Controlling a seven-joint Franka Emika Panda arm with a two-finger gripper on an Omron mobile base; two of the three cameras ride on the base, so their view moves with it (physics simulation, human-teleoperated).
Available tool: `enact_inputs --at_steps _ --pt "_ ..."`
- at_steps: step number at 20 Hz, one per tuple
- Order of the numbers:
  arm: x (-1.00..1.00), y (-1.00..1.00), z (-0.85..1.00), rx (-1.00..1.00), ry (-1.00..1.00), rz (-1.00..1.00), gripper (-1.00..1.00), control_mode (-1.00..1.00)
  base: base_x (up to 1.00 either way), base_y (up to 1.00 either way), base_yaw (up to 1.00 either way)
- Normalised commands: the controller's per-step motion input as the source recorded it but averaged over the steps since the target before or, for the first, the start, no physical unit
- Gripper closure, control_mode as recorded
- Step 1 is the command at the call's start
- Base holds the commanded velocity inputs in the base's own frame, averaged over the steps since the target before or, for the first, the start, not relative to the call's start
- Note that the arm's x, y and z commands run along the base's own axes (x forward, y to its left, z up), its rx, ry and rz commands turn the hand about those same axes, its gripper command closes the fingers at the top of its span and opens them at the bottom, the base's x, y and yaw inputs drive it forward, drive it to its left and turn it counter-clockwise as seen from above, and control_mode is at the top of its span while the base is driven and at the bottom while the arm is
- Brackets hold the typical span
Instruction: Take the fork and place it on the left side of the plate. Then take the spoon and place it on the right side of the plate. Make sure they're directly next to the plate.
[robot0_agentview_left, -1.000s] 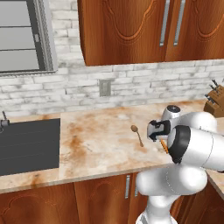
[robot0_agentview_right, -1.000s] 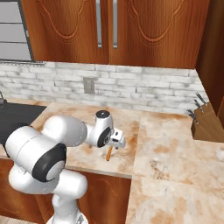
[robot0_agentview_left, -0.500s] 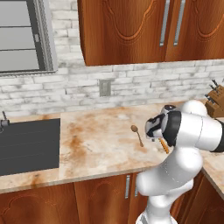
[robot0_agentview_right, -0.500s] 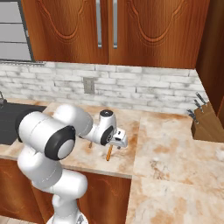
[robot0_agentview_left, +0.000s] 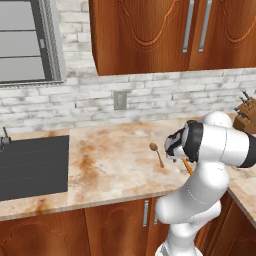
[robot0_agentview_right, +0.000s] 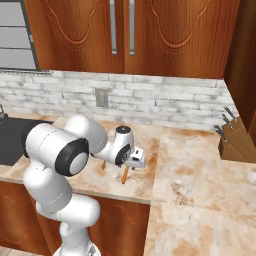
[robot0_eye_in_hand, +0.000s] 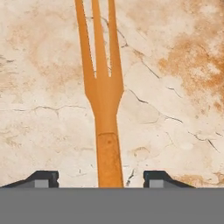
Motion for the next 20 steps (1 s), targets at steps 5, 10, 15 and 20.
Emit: enact_inputs --at_steps 5,10,15,20 --pt "-0.03 -0.12 0.00 0.06 0.04 0.09 1.00 -1.00 0.00 0.00 0.00" --pt "-0.13 -0.14 0.24 0.00 0.00 0.10 1.00 -1.00 0.00 0.00 0.00" --pt "-0.31 0.01 0.44 -0.03 -0.04 0.01 1.00 -1.00 0.00 0.00 0.00" --pt "-0.31 0.15 0.43 -0.04 -0.11 0.00 1.00 -1.00 0.00 0.00 0.00"
